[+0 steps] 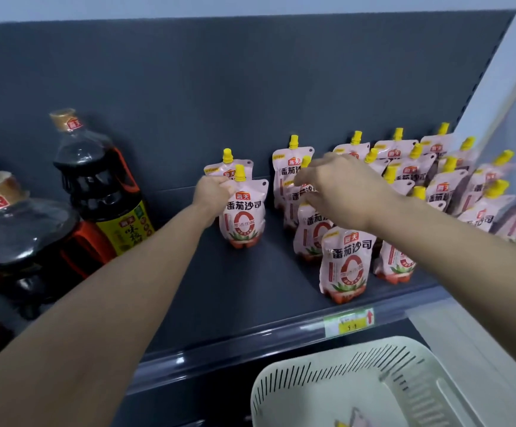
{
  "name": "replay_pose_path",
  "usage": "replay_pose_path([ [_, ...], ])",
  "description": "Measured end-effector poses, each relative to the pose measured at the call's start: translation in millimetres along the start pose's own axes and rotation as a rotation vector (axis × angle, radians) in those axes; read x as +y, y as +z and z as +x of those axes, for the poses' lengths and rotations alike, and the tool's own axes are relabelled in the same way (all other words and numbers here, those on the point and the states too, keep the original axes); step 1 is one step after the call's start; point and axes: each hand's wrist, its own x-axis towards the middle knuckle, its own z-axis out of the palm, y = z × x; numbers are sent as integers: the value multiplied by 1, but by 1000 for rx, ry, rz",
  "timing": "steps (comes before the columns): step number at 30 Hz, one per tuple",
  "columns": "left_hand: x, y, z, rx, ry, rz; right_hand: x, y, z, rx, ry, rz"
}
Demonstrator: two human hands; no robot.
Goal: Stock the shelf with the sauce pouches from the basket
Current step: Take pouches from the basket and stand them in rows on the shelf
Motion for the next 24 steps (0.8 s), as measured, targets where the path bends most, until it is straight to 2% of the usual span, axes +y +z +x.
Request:
replay_pose_path([
  [7, 1, -8, -5, 8, -41, 72, -7, 0, -7, 1, -9, 16],
  [10, 3, -15, -17, 105, -18, 138, -10, -4, -17, 15, -68, 16],
  [14, 13, -14, -61, 261, 141, 244, -19, -5, -48, 60, -150, 94],
  [17, 15, 3, -117, 207, 222, 263, -24, 11, -80, -15, -178, 195],
  [20, 0, 36, -179, 102, 262, 274, -21, 44, -119, -155, -209, 183],
  [24, -41, 89, -249, -67, 305, 515, -14, 103, -174, -348, -201, 104],
])
